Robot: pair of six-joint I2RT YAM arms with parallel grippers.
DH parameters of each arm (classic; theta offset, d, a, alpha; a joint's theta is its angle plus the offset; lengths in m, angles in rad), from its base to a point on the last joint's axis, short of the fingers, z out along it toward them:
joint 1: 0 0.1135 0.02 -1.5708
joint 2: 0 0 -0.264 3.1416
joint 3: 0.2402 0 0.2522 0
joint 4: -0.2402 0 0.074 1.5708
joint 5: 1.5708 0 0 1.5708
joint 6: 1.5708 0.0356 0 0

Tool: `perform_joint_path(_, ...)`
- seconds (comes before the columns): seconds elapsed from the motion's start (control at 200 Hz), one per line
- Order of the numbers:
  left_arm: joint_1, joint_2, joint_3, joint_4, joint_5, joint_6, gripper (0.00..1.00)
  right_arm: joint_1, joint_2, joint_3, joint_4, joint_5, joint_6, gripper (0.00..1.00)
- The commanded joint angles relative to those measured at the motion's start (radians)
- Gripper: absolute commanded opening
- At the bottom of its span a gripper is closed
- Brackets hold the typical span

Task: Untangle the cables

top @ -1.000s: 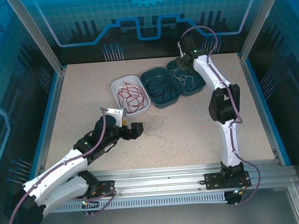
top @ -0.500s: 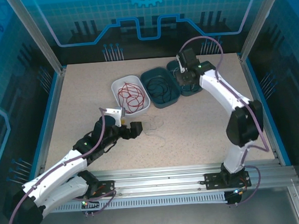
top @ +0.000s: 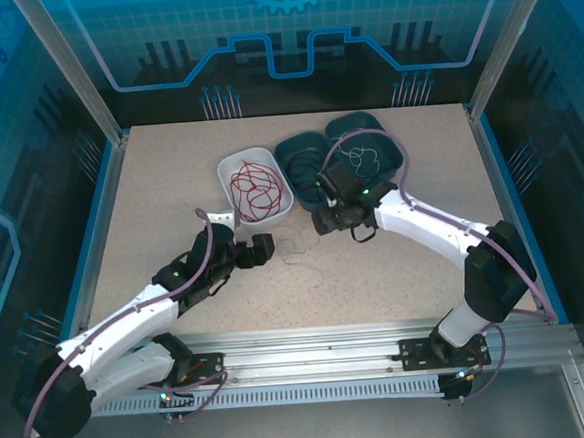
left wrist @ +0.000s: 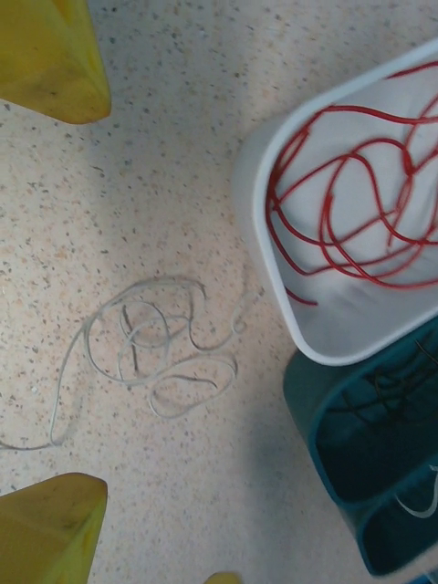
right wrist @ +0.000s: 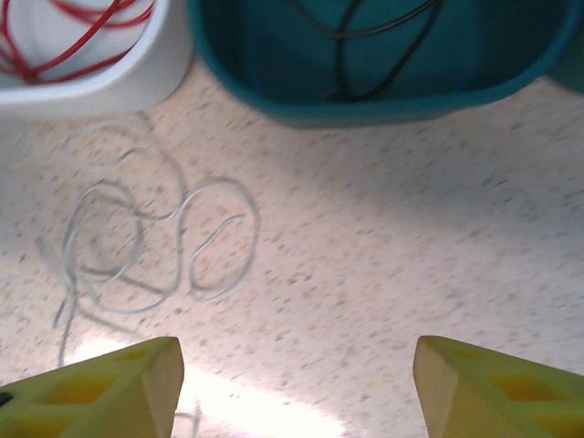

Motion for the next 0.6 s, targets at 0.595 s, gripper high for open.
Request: perform_joint_path(0.595, 0.067, -0.008, -0.055, -0.031, -0.011, -0.148, 0.99, 0.196, 0.264, 0.114, 0.123, -0.104, 0.165, 0.5)
